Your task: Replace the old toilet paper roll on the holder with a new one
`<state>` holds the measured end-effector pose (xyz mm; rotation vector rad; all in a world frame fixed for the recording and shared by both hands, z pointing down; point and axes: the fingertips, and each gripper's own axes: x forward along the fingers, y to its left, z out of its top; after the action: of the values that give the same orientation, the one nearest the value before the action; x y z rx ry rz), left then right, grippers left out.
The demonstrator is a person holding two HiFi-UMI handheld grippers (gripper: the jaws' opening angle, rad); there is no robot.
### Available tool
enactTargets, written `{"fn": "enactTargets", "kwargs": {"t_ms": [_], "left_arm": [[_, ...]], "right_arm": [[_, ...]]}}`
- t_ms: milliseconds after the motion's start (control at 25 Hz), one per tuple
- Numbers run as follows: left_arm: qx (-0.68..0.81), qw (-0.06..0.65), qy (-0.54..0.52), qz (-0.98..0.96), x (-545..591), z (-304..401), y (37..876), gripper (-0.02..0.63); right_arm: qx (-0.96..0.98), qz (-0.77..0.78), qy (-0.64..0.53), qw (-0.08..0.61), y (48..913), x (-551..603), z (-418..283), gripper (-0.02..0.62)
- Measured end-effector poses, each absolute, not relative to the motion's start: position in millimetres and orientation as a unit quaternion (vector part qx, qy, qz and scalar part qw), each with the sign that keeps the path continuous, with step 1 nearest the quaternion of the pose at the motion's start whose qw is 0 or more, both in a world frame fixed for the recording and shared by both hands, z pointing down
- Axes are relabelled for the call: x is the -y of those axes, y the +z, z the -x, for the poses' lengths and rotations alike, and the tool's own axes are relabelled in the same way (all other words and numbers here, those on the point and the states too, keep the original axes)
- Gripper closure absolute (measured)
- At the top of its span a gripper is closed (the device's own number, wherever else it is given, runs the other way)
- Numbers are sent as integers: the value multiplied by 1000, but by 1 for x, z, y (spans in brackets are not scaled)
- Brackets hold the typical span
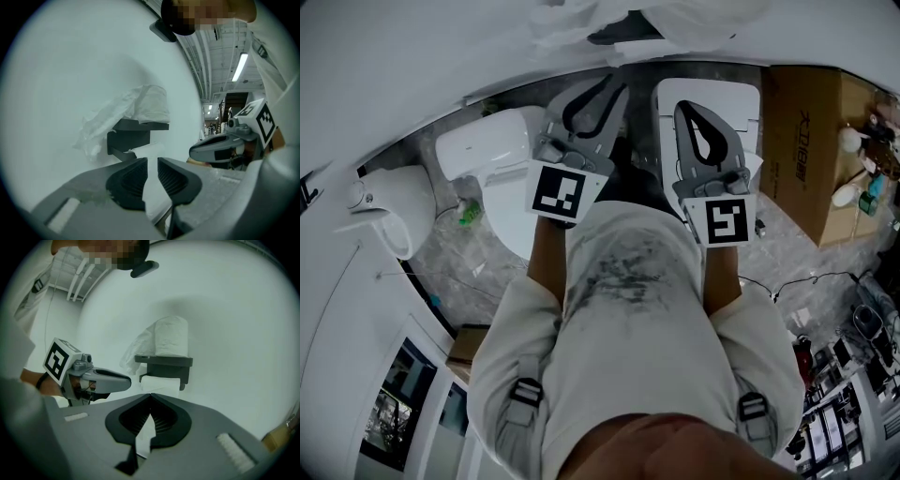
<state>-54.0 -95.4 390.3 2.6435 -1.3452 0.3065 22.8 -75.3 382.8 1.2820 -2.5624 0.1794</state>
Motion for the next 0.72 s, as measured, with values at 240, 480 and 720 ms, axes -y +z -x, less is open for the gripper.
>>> {"fn": "enactTargets", "kwargs": {"t_ms": [240, 480, 720], "left_arm": [[450, 82, 102, -883, 108, 55, 395, 525], [450, 82, 98, -884, 123, 55, 401, 494], [445, 81, 99, -886, 133, 49, 403, 468]], "right_arm": [[882, -446, 62, 140, 389, 86, -22, 593], [879, -452, 56, 139, 391, 100, -21, 593], [877, -461, 44, 128, 385, 116, -26, 593]]}}
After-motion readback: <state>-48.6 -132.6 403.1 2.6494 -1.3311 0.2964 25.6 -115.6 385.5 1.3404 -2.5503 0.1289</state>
